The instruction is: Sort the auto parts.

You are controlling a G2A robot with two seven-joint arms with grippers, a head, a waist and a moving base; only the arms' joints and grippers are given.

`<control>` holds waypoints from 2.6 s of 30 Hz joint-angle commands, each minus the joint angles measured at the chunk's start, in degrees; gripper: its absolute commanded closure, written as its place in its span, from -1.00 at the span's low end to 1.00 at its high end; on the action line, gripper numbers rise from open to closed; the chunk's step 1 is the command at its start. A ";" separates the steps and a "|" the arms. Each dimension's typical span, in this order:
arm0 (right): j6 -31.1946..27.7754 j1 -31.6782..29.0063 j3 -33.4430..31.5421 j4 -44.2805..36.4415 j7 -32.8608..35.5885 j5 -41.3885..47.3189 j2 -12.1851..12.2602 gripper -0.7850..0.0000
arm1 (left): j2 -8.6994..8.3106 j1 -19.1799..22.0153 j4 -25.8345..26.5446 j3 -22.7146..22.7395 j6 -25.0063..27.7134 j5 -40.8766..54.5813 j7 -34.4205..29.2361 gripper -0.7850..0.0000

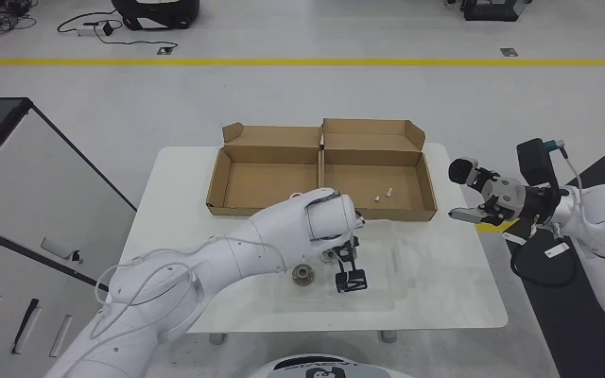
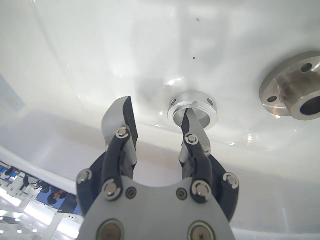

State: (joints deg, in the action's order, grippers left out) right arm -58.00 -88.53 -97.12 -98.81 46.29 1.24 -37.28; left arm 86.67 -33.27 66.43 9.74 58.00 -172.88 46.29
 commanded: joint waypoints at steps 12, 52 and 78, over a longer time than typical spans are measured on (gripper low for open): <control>0.00 0.00 0.00 0.00 0.00 -0.01 0.00 -1.00 | -0.88 -0.40 0.08 0.00 0.00 -0.15 0.01 0.11; 0.00 0.00 0.00 0.00 0.00 -0.01 0.00 -1.00 | -3.37 3.17 6.36 0.00 0.00 9.46 0.00 1.00; 0.00 0.00 0.00 0.00 0.00 -0.01 0.00 -1.00 | -18.95 3.71 24.08 13.80 -2.83 43.84 -11.94 1.00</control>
State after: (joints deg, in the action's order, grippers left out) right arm -58.00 -88.53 -97.12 -98.81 46.29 1.24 -37.28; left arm 68.58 -28.18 89.93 21.85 56.44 -129.98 34.35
